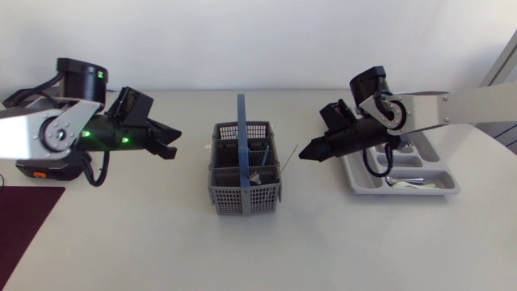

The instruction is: Unload the cutlery basket into the drawer organizer.

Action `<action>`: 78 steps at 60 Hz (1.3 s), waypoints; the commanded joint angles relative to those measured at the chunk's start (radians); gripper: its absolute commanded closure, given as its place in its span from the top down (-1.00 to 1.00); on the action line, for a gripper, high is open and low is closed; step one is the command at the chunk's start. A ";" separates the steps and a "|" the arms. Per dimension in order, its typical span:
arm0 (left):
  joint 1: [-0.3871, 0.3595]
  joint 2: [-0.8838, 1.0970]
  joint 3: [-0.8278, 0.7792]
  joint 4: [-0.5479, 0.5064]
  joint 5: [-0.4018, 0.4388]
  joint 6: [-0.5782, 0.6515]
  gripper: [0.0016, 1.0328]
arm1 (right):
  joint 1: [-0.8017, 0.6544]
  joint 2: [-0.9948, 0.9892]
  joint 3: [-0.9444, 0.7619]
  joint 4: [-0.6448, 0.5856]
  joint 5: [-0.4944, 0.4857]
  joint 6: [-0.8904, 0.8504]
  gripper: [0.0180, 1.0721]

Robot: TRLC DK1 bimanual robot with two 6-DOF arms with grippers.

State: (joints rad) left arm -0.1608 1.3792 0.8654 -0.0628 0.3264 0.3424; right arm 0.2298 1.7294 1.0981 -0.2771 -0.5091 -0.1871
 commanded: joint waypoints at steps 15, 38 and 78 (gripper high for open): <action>-0.258 -0.270 -0.313 0.055 -0.234 0.064 -0.93 | -0.010 0.220 0.266 0.061 0.050 0.029 -0.89; -0.430 -0.138 -0.345 0.106 -0.299 0.084 -0.93 | 0.022 0.535 0.729 -0.109 0.023 0.074 -0.89; -0.407 0.073 -0.316 0.273 -0.316 0.079 -0.93 | 0.077 0.625 0.856 -0.255 -0.074 0.037 -0.89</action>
State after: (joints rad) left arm -0.5907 1.4323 0.5385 0.1951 0.0177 0.4046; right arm 0.2893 2.3814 2.0277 -0.5205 -0.5659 -0.1352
